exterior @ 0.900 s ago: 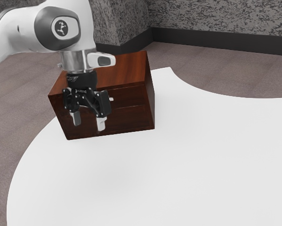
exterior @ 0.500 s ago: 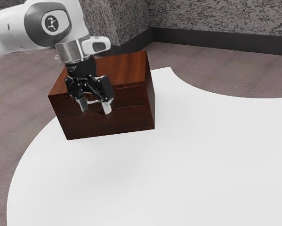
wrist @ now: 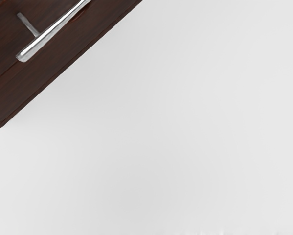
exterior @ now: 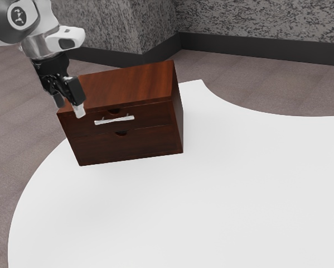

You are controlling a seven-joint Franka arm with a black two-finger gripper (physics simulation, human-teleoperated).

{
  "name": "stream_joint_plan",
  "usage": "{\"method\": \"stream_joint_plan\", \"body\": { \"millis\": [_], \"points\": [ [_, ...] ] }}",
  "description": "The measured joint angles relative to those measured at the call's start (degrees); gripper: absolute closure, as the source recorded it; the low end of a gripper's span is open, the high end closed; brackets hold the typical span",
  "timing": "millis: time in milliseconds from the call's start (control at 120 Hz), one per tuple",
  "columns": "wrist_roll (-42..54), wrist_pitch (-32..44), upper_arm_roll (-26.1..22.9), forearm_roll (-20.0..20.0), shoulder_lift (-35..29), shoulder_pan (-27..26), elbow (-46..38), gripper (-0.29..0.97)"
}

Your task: Pull the drawer handle with one arm to open the drawer

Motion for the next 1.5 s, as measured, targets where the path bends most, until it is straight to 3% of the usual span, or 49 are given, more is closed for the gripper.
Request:
{"method": "stream_joint_plan", "body": {
  "millis": [175, 683, 1058, 1500],
  "points": [
    [12.6, 5.34, -0.08, 3.8, 1.1, -1.24, -6.1, 0.0],
    [37.95, 17.56, -1.7, 1.94, 5.77, -0.17, -7.64, 0.0],
    [48.07, 24.82, -1.77, 2.25, 6.18, 0.48, -10.11, 0.0],
    [54.41, 28.13, -1.77, 2.53, 6.91, 0.97, -11.18, 0.05]
  ]
}}
